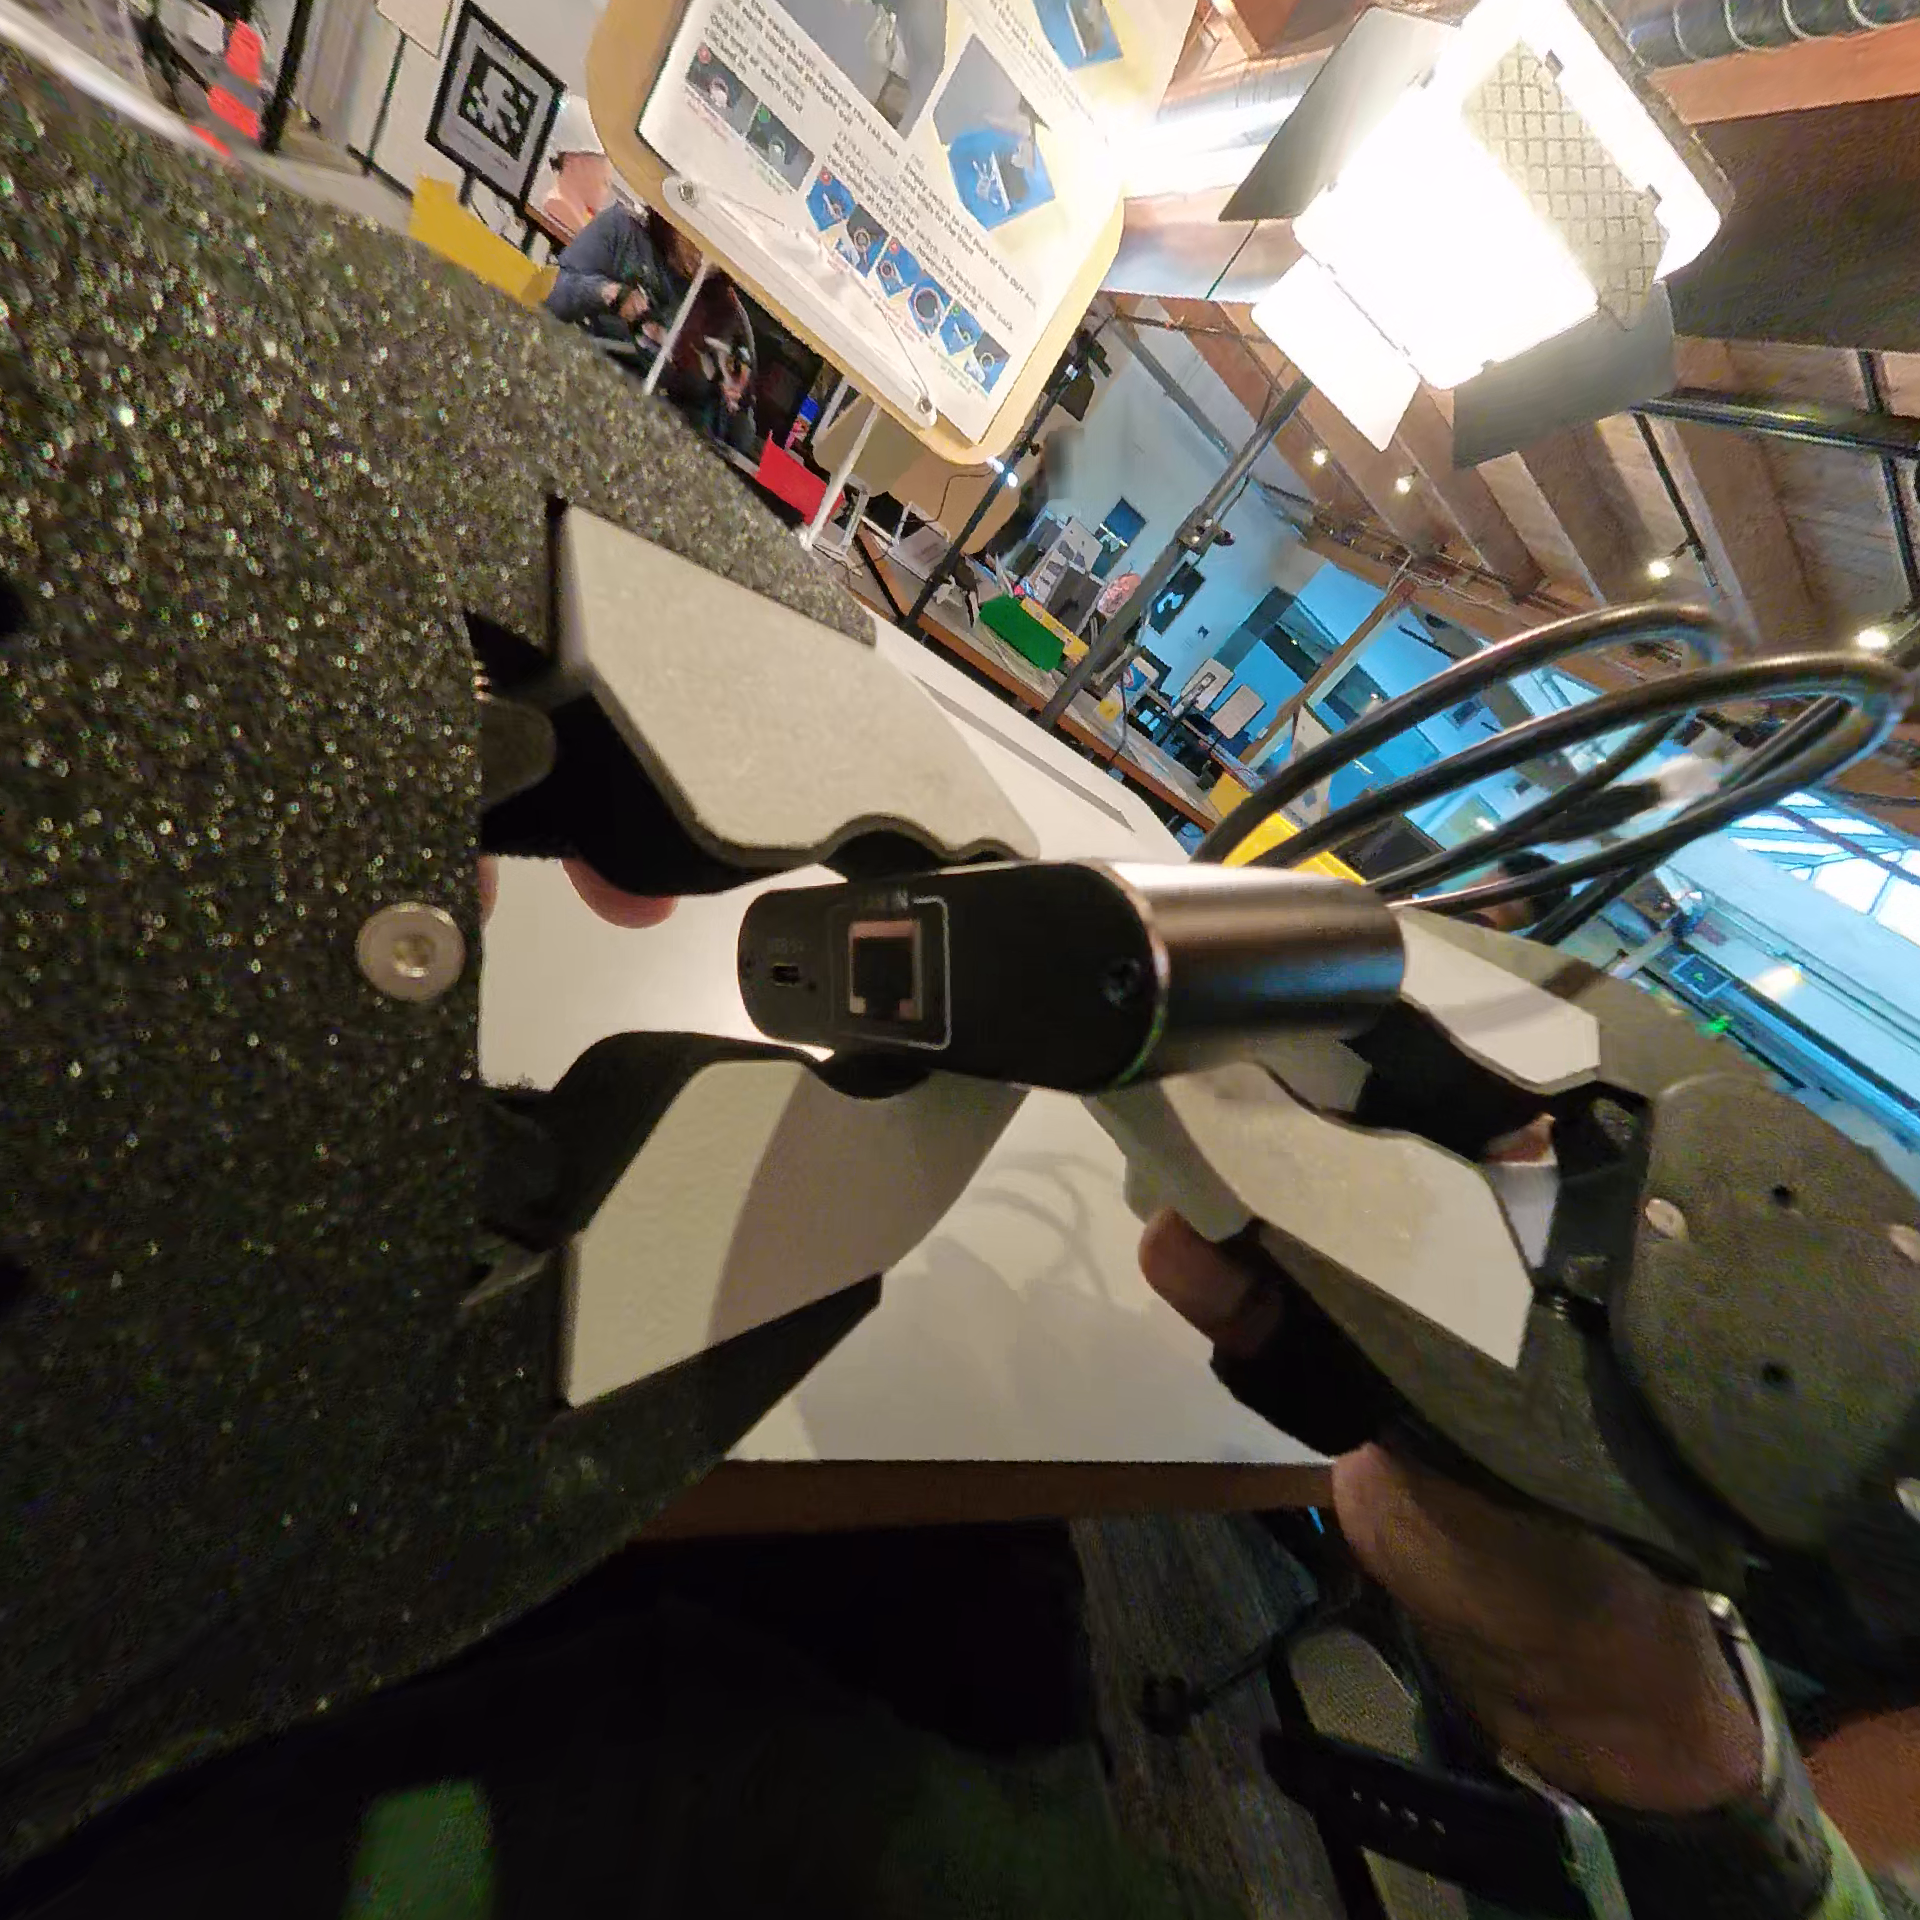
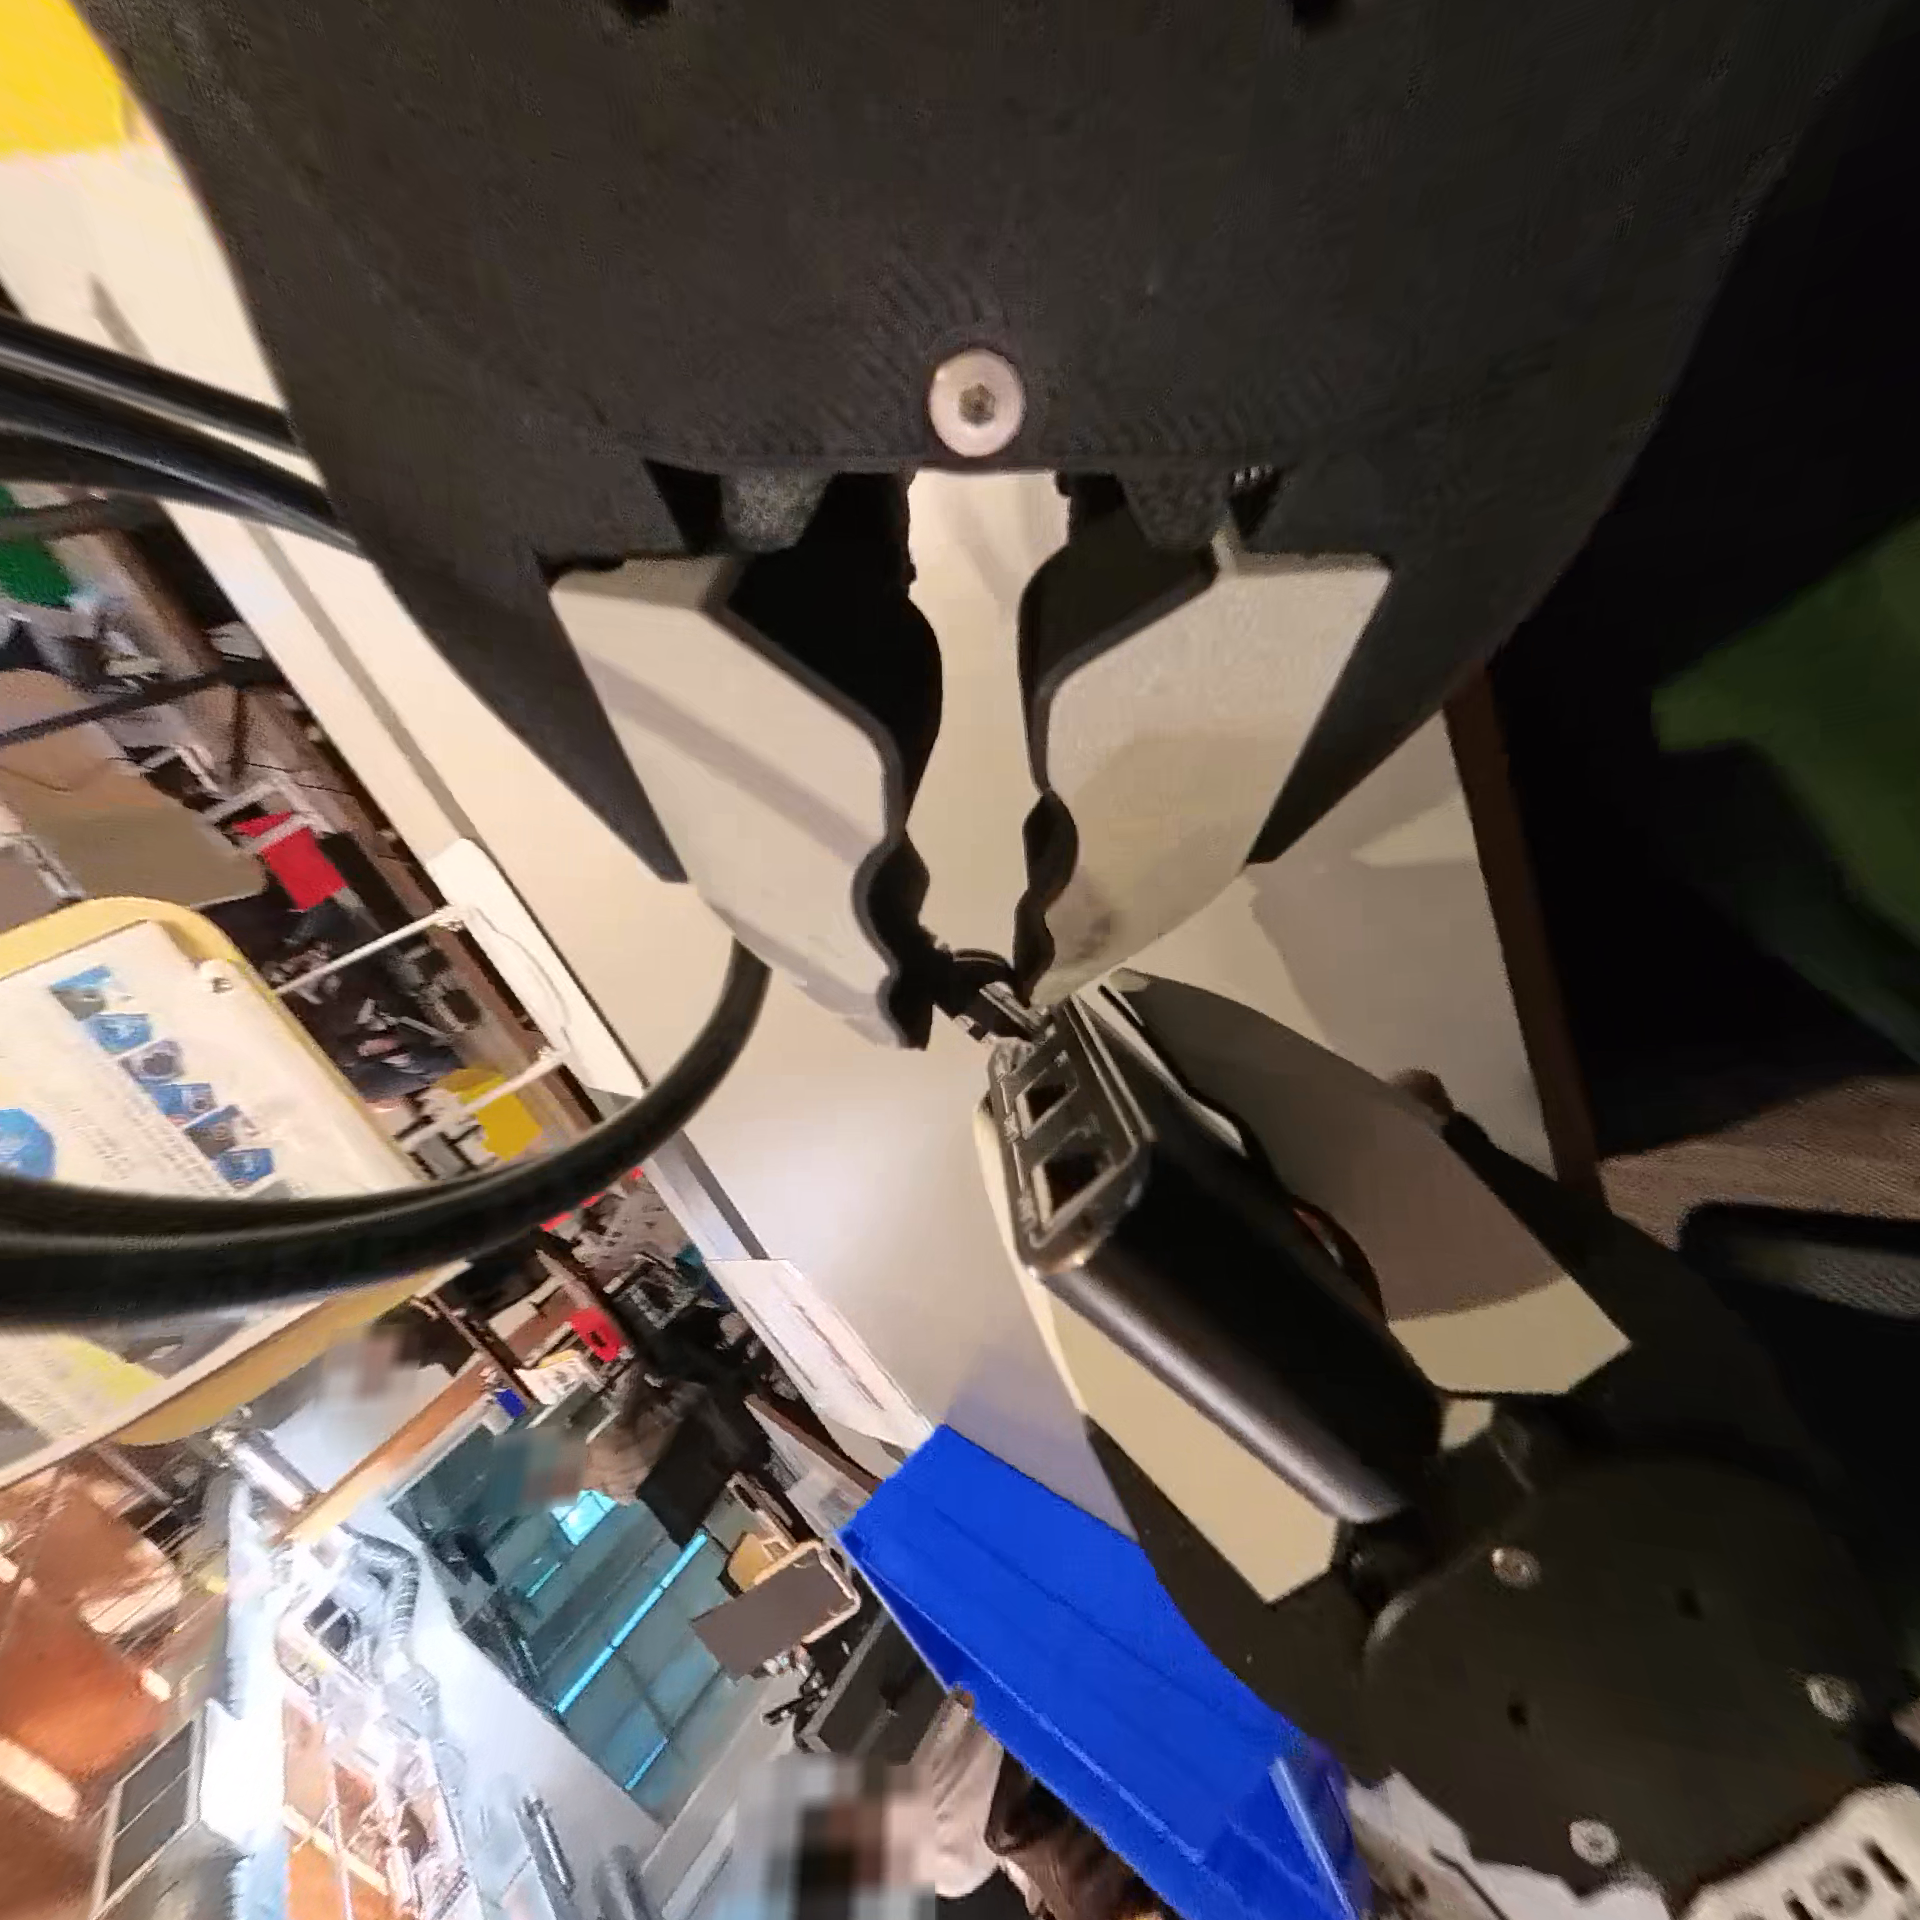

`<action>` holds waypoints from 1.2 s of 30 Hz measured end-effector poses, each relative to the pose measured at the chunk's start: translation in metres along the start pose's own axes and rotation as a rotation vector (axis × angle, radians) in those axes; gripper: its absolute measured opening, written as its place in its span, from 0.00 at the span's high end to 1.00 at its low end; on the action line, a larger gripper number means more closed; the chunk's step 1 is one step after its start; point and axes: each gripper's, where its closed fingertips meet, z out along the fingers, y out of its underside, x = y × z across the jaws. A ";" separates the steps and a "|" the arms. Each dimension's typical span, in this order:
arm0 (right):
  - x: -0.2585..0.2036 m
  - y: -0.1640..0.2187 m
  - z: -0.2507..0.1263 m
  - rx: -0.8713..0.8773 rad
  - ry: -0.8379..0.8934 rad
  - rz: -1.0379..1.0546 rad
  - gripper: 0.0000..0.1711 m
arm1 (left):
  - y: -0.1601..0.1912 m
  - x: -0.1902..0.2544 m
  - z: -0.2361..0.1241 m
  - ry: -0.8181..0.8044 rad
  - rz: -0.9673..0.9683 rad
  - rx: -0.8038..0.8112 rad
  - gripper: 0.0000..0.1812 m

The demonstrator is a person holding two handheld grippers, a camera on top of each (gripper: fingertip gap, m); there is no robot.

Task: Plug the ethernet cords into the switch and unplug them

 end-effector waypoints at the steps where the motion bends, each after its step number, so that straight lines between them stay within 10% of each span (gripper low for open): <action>1: 0.000 -0.002 -0.001 0.012 -0.018 0.012 0.91 | -0.002 0.000 -0.001 0.006 -0.015 0.016 0.84; 13: 0.006 -0.020 -0.004 -0.019 0.026 -0.098 0.91 | -0.014 -0.008 -0.007 0.008 -0.111 0.101 0.84; 18: 0.063 -0.044 -0.034 0.010 0.268 -0.164 0.91 | 0.011 0.047 0.018 0.136 0.238 -0.132 0.84; 25: 0.094 0.023 -0.037 -0.174 0.190 -0.011 0.91 | 0.002 -0.001 0.010 -0.027 -0.017 -0.051 0.85; 36: 0.218 0.043 -0.155 -0.116 0.482 0.092 0.91 | 0.017 0.001 0.018 -0.047 0.055 -0.162 0.85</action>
